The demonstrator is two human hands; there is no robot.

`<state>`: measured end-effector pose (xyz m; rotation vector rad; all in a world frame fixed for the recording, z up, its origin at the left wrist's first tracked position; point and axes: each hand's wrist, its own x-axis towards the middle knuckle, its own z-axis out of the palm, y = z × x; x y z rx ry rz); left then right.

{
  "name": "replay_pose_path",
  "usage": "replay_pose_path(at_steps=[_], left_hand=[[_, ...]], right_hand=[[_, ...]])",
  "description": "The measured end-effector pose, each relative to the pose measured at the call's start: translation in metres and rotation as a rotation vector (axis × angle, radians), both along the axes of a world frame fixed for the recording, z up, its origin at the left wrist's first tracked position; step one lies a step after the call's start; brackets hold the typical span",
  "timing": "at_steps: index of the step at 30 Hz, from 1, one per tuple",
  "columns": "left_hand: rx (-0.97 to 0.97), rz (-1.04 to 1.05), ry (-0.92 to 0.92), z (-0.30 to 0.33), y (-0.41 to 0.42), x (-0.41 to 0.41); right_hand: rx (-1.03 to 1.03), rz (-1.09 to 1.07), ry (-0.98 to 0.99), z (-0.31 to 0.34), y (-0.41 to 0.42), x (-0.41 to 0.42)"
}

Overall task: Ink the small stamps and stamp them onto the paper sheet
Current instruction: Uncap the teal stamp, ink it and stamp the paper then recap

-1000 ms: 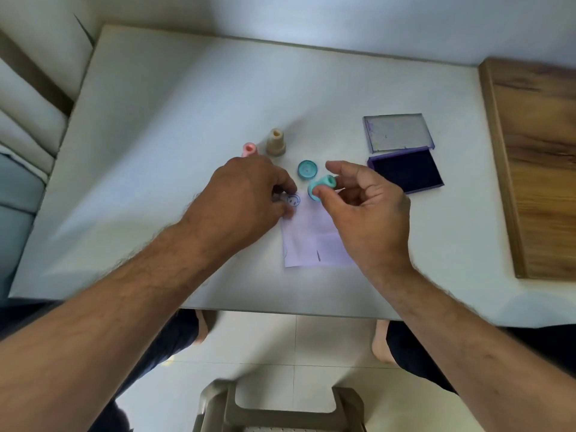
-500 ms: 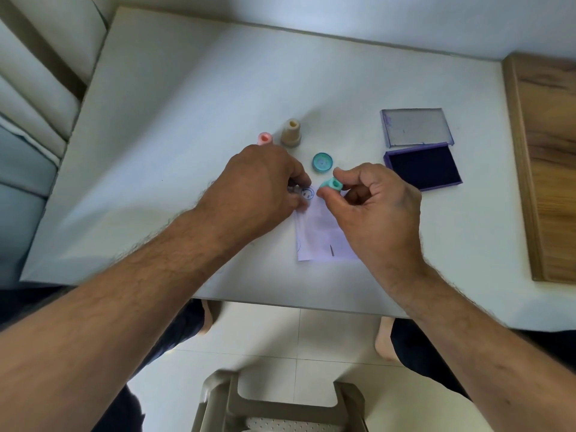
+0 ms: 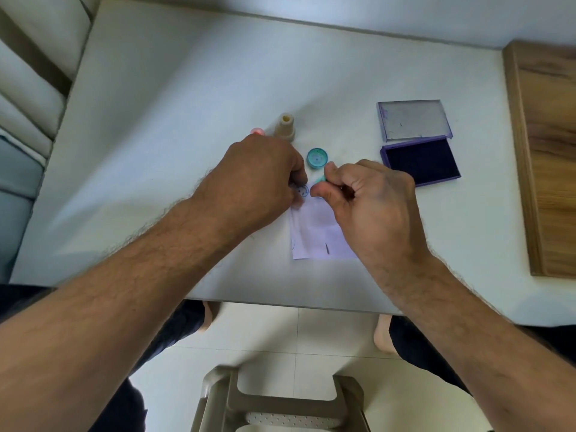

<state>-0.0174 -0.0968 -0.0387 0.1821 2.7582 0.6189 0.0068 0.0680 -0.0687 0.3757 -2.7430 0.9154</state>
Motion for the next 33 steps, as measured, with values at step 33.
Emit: replay_pose_path(at_steps=[33], left_hand=[[-0.066,0.02,-0.046,0.009,0.011,-0.004]], right_hand=[[-0.045,0.0,-0.145,0.001,0.003,-0.001]])
